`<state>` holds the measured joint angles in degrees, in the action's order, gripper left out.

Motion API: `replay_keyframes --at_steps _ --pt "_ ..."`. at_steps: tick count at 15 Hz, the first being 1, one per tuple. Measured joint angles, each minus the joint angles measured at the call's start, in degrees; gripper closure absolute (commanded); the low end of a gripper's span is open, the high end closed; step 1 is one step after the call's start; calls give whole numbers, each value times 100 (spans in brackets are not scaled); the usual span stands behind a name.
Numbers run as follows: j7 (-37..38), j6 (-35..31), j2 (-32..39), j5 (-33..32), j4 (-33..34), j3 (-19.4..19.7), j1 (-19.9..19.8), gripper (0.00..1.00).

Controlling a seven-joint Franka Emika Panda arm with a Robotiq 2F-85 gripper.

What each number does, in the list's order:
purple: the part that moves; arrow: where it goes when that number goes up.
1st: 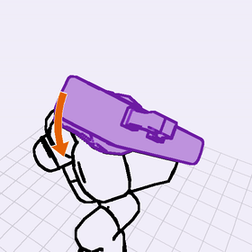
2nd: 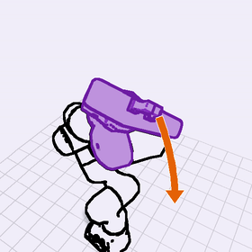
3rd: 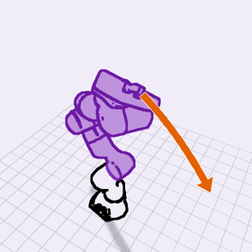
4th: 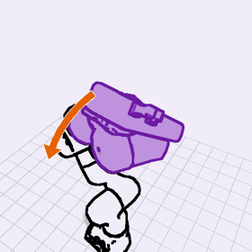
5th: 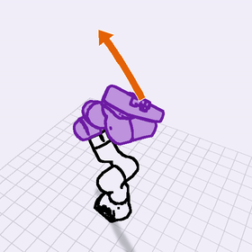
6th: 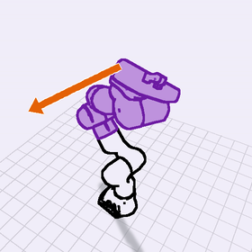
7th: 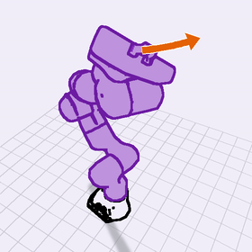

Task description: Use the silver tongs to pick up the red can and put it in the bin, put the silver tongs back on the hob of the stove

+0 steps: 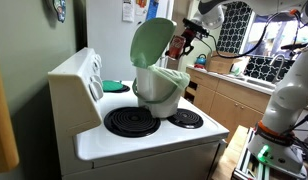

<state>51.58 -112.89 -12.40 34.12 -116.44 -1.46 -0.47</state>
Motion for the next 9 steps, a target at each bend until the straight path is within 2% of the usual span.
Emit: replay_keyframes --at_steps 4,9 --pt "87 216 672 -23 499 -46 37 61" --pt "763 662 1172 -408 1155 -164 171 61"
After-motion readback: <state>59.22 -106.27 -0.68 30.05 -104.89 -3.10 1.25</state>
